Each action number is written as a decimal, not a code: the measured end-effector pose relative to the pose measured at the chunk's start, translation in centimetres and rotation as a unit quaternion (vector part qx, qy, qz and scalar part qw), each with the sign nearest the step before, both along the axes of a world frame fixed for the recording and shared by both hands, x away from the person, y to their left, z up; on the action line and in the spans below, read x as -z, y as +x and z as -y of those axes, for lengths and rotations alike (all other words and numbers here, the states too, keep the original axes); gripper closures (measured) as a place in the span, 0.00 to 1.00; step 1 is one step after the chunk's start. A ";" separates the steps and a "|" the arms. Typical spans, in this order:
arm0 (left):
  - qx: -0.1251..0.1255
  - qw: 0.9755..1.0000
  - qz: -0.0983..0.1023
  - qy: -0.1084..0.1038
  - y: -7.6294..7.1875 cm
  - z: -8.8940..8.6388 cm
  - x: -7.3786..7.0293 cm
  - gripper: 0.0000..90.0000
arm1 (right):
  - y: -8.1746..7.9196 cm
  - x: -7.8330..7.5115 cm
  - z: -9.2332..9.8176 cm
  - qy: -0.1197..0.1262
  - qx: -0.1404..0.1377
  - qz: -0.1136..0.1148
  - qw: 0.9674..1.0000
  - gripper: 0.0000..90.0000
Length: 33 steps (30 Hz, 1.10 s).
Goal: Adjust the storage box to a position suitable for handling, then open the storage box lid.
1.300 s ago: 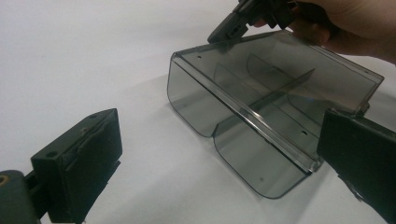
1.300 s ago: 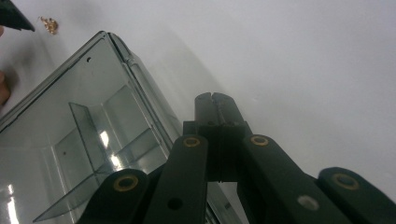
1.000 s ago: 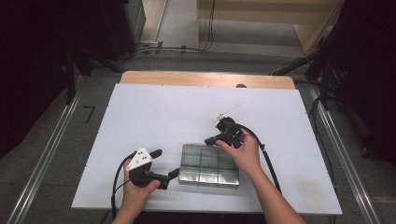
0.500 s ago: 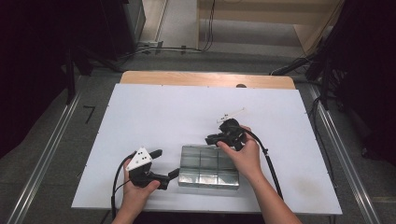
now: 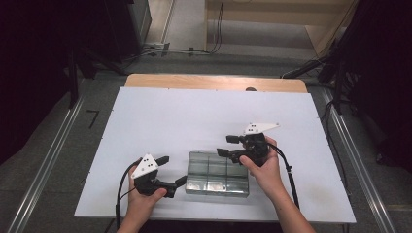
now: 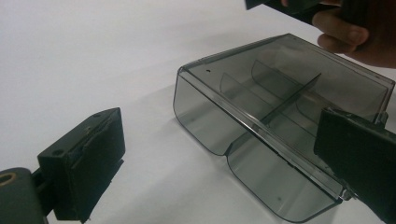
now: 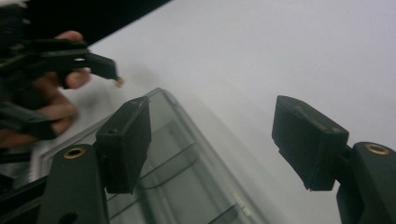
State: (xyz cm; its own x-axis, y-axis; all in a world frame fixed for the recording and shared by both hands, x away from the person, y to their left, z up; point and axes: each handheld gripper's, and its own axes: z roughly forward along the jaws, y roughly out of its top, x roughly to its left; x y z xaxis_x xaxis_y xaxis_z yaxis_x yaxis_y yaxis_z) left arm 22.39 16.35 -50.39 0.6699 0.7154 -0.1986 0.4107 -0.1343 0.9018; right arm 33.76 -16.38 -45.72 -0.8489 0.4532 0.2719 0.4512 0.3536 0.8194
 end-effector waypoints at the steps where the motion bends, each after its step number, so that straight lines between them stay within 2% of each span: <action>1: 0.000 1.000 0.000 0.000 0.0 0.0 0.0 0.02 | -0.4 0.0 0.3 0.007 0.002 0.004 1.000 0.25; 3: 0.000 1.000 0.001 -0.001 0.0 0.0 0.0 0.02 | -1.4 -0.2 0.8 0.006 0.020 0.020 1.000 0.19; 4: 0.001 1.000 0.001 0.000 0.0 0.0 0.0 0.02 | -1.9 -0.2 1.2 0.008 0.029 0.027 0.999 0.19; 7: 0.001 1.000 0.001 0.000 0.0 0.1 0.0 0.02 | -3.1 -0.2 2.2 0.028 0.033 0.032 0.999 0.17; 9: 0.003 1.000 0.001 0.000 0.0 0.0 0.0 0.03 | -4.3 0.0 3.2 0.032 0.037 0.042 0.998 0.11; 13: 0.006 1.000 0.001 -0.001 0.0 0.0 0.0 0.04 | -5.3 0.2 4.2 0.036 0.051 0.049 0.997 0.10; 18: 0.016 1.000 0.002 0.000 0.0 0.0 -0.1 0.06 | -6.9 0.1 5.8 0.025 0.067 0.063 0.995 0.09; 19: 0.018 1.000 0.002 0.002 -0.1 0.0 -0.1 0.07 | -7.7 0.1 6.3 0.024 0.070 0.068 0.995 0.09; 25: 0.023 1.000 0.003 0.001 -0.3 0.1 -0.4 0.13 | -9.3 0.4 7.4 0.012 0.069 0.075 0.995 0.09; 26: 0.021 1.000 0.001 0.002 -0.4 -0.1 -0.5 0.15 | -9.5 0.5 7.6 0.014 0.069 0.074 0.995 0.09; 30: 0.033 0.999 -0.001 -0.008 -0.8 -0.8 -1.2 0.32 | -10.5 0.7 8.6 0.011 0.074 0.069 0.995 0.12; 31: 0.034 0.999 -0.005 -0.009 -0.9 -1.0 -1.4 0.37 | -10.7 0.8 8.9 0.009 0.074 0.071 0.995 0.13; 32: 0.033 0.999 -0.010 -0.005 -1.1 -1.1 -1.5 0.48 | -11.1 1.0 9.3 0.008 0.074 0.072 0.995 0.18; 33: 0.030 0.999 -0.016 -0.001 -1.3 -1.2 -1.6 0.48 | -11.1 1.0 9.3 0.008 0.074 0.072 0.995 0.18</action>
State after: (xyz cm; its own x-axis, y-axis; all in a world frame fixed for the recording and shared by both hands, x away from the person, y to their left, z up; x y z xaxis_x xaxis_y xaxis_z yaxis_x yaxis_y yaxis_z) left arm 21.11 17.54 -48.81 0.7045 0.6742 -0.2218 0.4303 -0.1572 0.8889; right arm 22.65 -25.68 -46.75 -0.8043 0.5721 0.1607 0.3753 0.2794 0.8838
